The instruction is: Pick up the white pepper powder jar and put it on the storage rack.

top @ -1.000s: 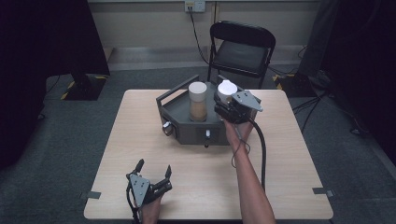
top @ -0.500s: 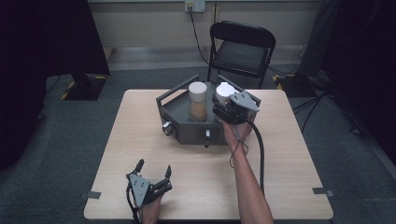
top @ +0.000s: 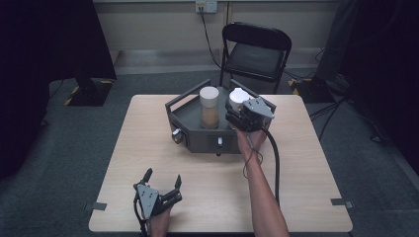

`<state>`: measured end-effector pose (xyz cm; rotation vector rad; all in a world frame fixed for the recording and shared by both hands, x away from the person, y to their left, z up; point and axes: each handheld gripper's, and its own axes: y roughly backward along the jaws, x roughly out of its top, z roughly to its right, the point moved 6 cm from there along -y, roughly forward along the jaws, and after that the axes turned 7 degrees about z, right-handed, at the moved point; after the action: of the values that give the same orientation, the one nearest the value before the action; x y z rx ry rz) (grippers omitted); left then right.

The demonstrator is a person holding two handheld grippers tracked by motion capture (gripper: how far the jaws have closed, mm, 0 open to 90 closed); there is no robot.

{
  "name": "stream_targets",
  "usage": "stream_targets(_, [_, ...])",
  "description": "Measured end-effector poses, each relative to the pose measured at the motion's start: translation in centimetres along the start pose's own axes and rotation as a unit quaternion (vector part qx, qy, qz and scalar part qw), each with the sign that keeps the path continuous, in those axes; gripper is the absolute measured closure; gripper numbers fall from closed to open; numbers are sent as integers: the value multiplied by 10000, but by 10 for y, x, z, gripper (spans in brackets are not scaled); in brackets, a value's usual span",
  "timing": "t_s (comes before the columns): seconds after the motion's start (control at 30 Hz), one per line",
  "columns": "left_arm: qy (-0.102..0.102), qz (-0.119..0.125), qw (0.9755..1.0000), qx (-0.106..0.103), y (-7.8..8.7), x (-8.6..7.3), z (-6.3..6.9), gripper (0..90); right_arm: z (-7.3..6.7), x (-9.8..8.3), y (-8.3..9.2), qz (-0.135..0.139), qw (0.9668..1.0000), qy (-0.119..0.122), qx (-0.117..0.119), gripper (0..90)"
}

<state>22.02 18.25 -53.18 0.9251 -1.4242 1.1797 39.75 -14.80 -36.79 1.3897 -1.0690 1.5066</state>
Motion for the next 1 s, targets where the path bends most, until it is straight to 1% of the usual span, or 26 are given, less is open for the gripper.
stream_targets(0.23, [-1, -5, 10000, -2, 0, 0, 0, 23, -1, -2, 1, 48, 10000, 37, -17, 298])
stream_targets(0.6, [-2, -5, 10000, -4, 0, 0, 0, 23, 1, -4, 1, 81, 10000, 14, 22, 289])
stream_targets(0.67, [-2, -6, 10000, -4, 0, 0, 0, 23, 0, -4, 1, 121, 9999, 1, -47, 247])
stream_targets(0.77, [1, 0, 10000, -3, 0, 0, 0, 23, 2, -4, 2, 219, 9997, -110, -38, 207])
stream_targets(0.87, [0, -1, 10000, -4, 0, 0, 0, 23, 2, -4, 3, 296, 9995, -120, -45, 144])
stream_targets(1.0, [1, 0, 10000, -3, 0, 0, 0, 23, -1, -5, 5, 336, 9993, -33, -136, 35])
